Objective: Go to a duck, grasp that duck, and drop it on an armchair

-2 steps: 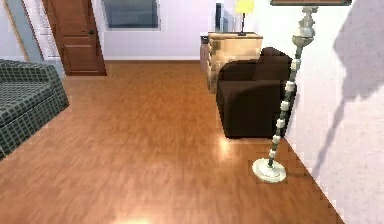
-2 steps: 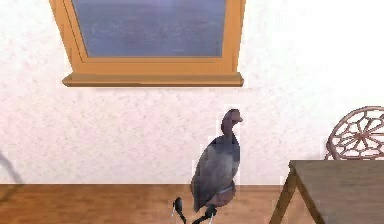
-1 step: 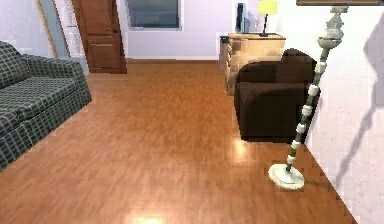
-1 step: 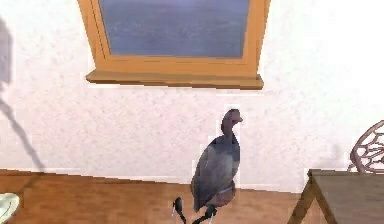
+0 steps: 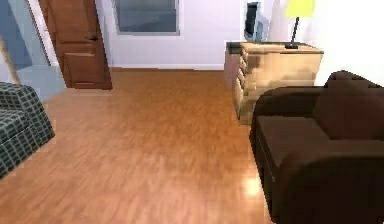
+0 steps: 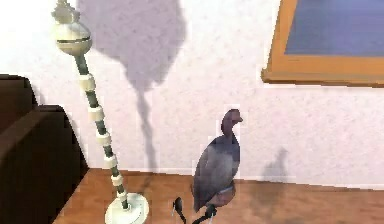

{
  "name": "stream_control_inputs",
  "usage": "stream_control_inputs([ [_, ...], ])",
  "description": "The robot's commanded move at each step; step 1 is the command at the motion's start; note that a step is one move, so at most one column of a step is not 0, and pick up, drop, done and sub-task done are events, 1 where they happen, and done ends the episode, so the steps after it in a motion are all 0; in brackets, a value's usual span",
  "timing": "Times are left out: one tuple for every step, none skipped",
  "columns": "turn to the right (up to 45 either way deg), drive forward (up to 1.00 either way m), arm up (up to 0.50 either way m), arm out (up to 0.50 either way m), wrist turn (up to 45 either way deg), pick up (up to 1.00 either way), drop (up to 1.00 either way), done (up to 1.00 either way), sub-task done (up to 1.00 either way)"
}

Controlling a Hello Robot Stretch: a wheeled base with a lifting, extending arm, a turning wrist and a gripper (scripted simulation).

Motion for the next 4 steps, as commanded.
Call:
stream_control_inputs([
  [-15.0,0.0,0.0,0.0,0.0,0.0,0.0,0.0,0.0],
  [0.0,0.2,0.0,0.0,0.0,0.0,0.0,0.0,0.0],
  [15.0,0.0,0.0,0.0,0.0,0.0,0.0,0.0,0.0],
  [0.0,1.0,0.0,0.0,0.0,0.0,0.0,0.0,0.0],
])
